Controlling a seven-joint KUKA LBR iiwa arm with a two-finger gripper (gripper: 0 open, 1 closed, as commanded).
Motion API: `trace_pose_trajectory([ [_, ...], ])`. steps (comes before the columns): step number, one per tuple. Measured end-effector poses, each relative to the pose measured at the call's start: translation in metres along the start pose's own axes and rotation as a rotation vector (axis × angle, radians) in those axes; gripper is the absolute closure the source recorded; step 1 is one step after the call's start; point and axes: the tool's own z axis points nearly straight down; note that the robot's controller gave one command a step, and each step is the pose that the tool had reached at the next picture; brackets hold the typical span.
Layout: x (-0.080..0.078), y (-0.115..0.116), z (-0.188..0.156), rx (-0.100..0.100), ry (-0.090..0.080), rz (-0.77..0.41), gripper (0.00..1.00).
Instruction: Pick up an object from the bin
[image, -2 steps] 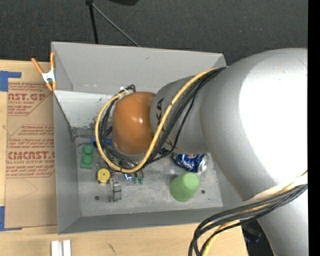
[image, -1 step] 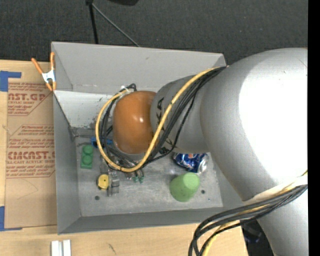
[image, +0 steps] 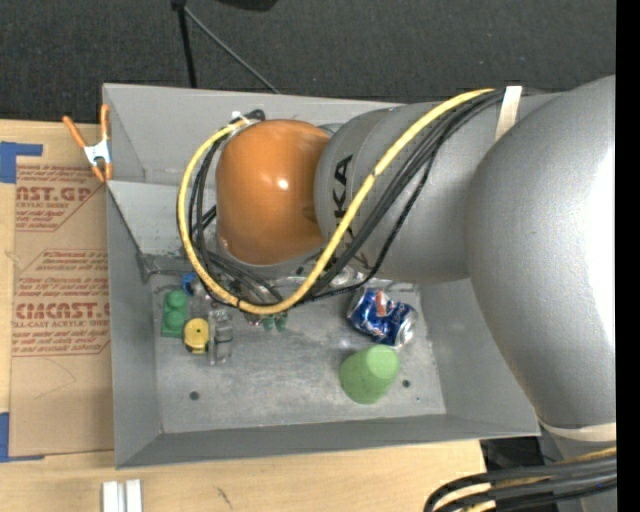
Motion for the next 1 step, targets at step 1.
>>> trace_pose_trajectory([
  [1, -0.0134, 0.0049, -0.0860, 0.000, -0.003, 0.013, 1.00],
])
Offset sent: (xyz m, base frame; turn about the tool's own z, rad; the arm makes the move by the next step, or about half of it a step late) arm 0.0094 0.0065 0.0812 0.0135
